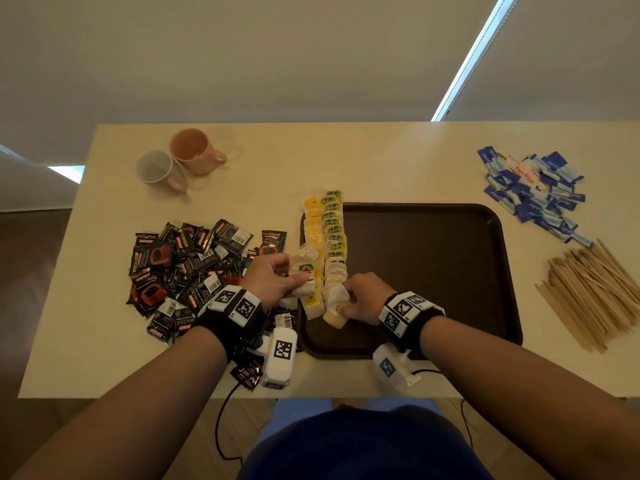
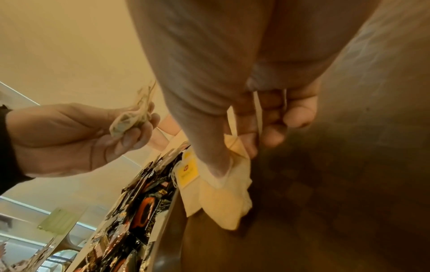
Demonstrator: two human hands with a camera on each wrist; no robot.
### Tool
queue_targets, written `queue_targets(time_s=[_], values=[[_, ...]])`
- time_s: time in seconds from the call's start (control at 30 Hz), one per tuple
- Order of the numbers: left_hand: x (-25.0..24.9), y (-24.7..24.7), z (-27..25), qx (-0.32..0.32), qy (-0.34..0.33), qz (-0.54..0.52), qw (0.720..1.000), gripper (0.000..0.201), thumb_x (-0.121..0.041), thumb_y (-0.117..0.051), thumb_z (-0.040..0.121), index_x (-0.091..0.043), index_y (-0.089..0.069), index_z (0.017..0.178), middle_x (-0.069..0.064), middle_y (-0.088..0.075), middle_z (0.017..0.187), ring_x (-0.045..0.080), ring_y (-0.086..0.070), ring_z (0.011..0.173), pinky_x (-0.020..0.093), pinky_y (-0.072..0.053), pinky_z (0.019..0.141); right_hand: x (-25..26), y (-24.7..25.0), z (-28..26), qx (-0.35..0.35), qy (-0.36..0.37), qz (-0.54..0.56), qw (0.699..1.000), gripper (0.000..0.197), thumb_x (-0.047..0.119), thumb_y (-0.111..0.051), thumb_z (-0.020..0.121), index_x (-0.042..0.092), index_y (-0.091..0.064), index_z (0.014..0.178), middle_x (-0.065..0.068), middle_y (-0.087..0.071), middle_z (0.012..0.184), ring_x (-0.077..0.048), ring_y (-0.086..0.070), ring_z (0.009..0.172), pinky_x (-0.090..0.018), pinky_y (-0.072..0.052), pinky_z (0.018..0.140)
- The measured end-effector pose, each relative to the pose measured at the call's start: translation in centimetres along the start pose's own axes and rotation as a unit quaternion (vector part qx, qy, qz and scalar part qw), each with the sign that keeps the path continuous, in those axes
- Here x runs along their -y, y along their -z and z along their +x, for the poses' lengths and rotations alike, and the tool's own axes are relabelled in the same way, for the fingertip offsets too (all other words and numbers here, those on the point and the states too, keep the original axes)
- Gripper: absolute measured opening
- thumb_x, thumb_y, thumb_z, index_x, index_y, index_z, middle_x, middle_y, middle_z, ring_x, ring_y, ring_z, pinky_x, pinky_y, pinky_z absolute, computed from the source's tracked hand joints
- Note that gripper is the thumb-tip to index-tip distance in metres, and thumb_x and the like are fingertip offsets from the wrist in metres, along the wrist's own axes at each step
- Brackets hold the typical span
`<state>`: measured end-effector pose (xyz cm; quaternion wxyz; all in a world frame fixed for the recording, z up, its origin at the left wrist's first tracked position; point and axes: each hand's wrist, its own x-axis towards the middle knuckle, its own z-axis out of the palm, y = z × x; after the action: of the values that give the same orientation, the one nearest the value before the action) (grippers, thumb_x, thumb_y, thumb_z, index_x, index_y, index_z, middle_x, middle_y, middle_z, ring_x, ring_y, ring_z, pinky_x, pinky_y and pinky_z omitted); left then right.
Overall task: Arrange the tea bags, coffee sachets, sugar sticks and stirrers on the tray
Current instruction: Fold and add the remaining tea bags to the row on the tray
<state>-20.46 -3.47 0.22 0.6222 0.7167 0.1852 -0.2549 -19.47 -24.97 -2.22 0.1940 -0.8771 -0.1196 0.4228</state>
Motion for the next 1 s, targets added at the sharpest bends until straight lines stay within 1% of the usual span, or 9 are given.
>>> queue_targets(time_s=[0.07, 0.23, 0.3, 0.43, 0.57, 0.67, 0.8, 0.9, 1.0], values=[[0.3, 0.0, -0.1, -0.003, -0.008, 0.02, 1.0, 0.021, -0.006, -0.076, 0.084, -0.021, -0.071, 0.098, -0.001, -0.075, 0.098, 0.016, -0.071, 0.093, 0.025, -0.06, 0.072, 0.1, 0.4, 0.1, -0.005, -0.006, -0.016, 1.0, 0.038, 0.043, -0.07, 0.087, 0.015, -0.066, 0.111, -0.003, -0.066, 0.101, -0.019, -0.063, 0.089, -0.039, -0.057, 0.083], [0.9, -0.2, -0.1, -0.013, 0.001, 0.037, 0.999, 0.021, -0.007, -0.079, 0.083, -0.022, -0.073, 0.097, -0.001, -0.076, 0.095, 0.02, -0.072, 0.095, 0.04, -0.06, 0.084, -0.4, 0.8, -0.3, -0.056, -0.021, 0.047, 0.997, 0.042, 0.049, -0.08, 0.075, 0.017, -0.065, 0.1, 0.002, -0.065, 0.093, -0.014, -0.062, 0.083, -0.037, -0.057, 0.08], [1.0, -0.4, -0.1, -0.017, 0.008, 0.029, 0.999, 0.022, -0.008, -0.08, 0.081, -0.023, -0.074, 0.096, 0.0, -0.077, 0.094, 0.023, -0.073, 0.096, 0.045, -0.06, 0.087, -0.6, 1.2, -0.8, -0.102, -0.021, 0.078, 0.992, 0.039, 0.049, -0.076, 0.079, 0.02, -0.064, 0.1, 0.004, -0.063, 0.089, -0.012, -0.06, 0.08, -0.034, -0.057, 0.077], [0.9, -0.9, -0.2, -0.007, 0.017, 0.034, 0.999, 0.023, -0.009, -0.08, 0.082, -0.019, -0.072, 0.101, 0.003, -0.077, 0.097, 0.022, -0.073, 0.093, 0.045, -0.06, 0.085, 0.3, 2.3, -1.3, -0.213, 0.063, 0.124, 0.967, 0.032, 0.044, -0.07, 0.087, 0.018, -0.067, 0.105, 0.006, -0.064, 0.087, -0.009, -0.06, 0.076, -0.031, -0.056, 0.072], [0.5, -1.3, -0.6, 0.01, 0.016, 0.047, 0.999, 0.023, -0.011, -0.081, 0.081, -0.022, -0.071, 0.099, 0.003, -0.076, 0.096, 0.022, -0.073, 0.092, 0.035, -0.059, 0.075, 2.1, 3.1, -0.5, -0.161, 0.086, 0.23, 0.956, 0.036, 0.038, -0.073, 0.086, 0.017, -0.068, 0.115, 0.008, -0.067, 0.095, -0.001, -0.059, 0.077, -0.019, -0.047, 0.071], [0.5, -1.2, -0.8, 0.022, 0.021, 0.042, 0.999, 0.025, -0.009, -0.082, 0.078, -0.02, -0.072, 0.099, 0.005, -0.076, 0.097, 0.025, -0.072, 0.093, 0.039, -0.059, 0.078, 2.7, 3.2, 0.0, -0.121, 0.091, 0.276, 0.949, 0.024, 0.028, -0.076, 0.085, 0.014, -0.073, 0.104, -0.002, -0.073, 0.096, -0.013, -0.067, 0.086, -0.028, -0.055, 0.078], [0.6, -1.0, -1.2, 0.027, 0.03, 0.033, 0.999, 0.029, -0.001, -0.08, 0.079, -0.014, -0.07, 0.102, 0.01, -0.076, 0.094, 0.027, -0.073, 0.092, 0.045, -0.06, 0.085, 3.2, 3.1, 0.2, -0.109, 0.092, 0.306, 0.941, 0.006, 0.02, -0.076, 0.085, 0.019, -0.072, 0.089, -0.004, -0.074, 0.089, -0.013, -0.069, 0.078, -0.026, -0.054, 0.067], [0.8, -0.7, -1.2, 0.03, 0.042, 0.031, 0.998, 0.033, 0.0, -0.079, 0.08, -0.015, -0.067, 0.106, 0.006, -0.077, 0.086, 0.022, -0.075, 0.084, 0.047, -0.06, 0.084, 3.4, 2.9, 0.1, -0.115, 0.091, 0.301, 0.942, 0.008, 0.018, -0.074, 0.087, 0.014, -0.071, 0.093, -0.007, -0.074, 0.09, -0.021, -0.072, 0.082, -0.035, -0.061, 0.072], [1.1, -0.3, -1.5, 0.022, 0.05, 0.061, 0.997, 0.032, -0.002, -0.08, 0.08, -0.017, -0.066, 0.104, 0.01, -0.077, 0.09, 0.024, -0.075, 0.087, 0.046, -0.061, 0.083, 3.4, 2.7, 0.1, -0.133, 0.084, 0.289, 0.944, 0.012, 0.019, -0.072, 0.088, 0.011, -0.071, 0.097, -0.007, -0.074, 0.087, -0.024, -0.072, 0.078, -0.041, -0.062, 0.071]])
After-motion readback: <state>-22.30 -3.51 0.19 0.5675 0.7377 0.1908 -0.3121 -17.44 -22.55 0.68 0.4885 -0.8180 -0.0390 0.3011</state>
